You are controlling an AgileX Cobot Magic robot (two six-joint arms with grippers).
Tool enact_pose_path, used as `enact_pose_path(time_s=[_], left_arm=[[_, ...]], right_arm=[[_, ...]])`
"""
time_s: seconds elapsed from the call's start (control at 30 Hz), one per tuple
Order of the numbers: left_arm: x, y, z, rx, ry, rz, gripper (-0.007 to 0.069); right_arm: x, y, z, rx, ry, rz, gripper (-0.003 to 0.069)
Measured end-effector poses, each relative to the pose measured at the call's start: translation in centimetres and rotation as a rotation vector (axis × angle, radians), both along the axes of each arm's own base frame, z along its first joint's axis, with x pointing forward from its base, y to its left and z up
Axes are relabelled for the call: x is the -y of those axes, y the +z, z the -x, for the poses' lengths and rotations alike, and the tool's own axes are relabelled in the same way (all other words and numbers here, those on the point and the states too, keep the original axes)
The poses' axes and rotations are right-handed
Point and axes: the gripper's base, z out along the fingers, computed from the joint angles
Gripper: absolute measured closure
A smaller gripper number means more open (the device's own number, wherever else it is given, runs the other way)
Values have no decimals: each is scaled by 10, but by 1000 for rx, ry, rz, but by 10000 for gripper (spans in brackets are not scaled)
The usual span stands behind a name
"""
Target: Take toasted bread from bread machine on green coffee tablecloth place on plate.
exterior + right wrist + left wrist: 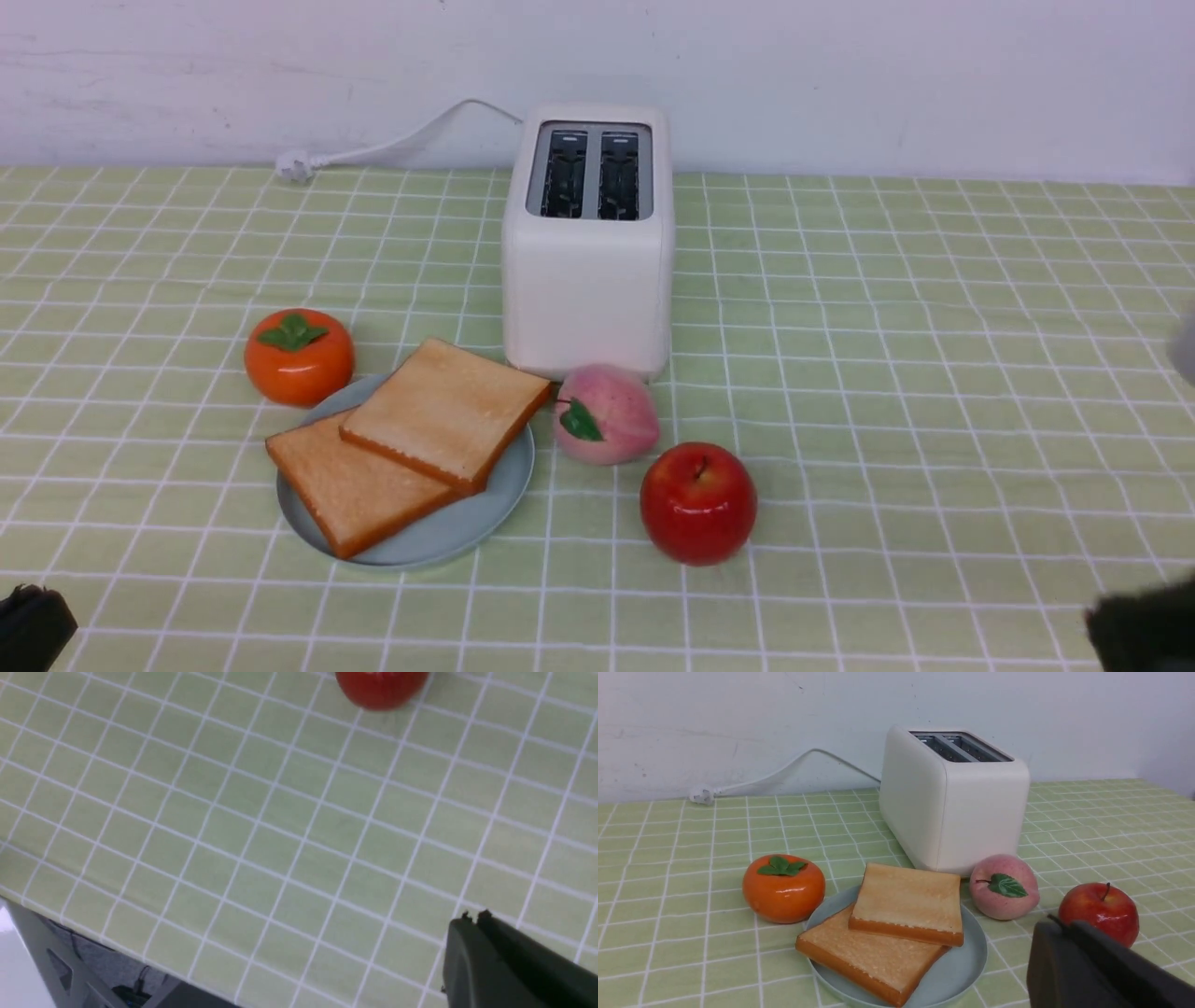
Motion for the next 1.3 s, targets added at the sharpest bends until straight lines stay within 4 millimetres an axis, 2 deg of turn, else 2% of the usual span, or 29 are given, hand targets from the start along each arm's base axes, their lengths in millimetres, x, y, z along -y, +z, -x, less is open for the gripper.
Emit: enact_pose_path(time_s=[0.03, 0.13, 0.23, 0.47, 0.67, 0.83, 0.93, 1.03, 1.13, 1.23, 1.3], left_arm=[[0, 0, 0, -2, -1, 2, 614], [1, -1, 0, -18, -10, 10, 607], [1, -2, 0, -22, -12, 11, 606], [1, -2, 1, -26, -13, 10, 599], [1, -2, 1, -27, -14, 10, 591], [1, -2, 1, -29, -15, 10, 586], [1, -2, 1, -29, -15, 10, 586], [1, -2, 1, -29, -15, 10, 586], [1, -2, 1, -29, -15, 10, 586], [1, -2, 1, -29, -15, 10, 586], [1, -2, 1, -30, -15, 10, 586]], right_arm=[[0, -2, 0, -6, -3, 3, 657], [22, -19, 16, -6, -39, -44, 655], [34, -25, 25, 7, -45, -71, 655], [55, -23, 41, 43, -51, -129, 646], [61, -24, 43, 66, -60, -123, 645], [67, -37, 36, 252, -105, -153, 666], [73, -68, 26, 473, -185, -127, 679], [82, -108, 24, 668, -270, -40, 679], [89, -149, 25, 791, -380, -10, 679], [93, -175, 28, 809, -461, -16, 679], [95, -181, 29, 778, -488, -2, 679]])
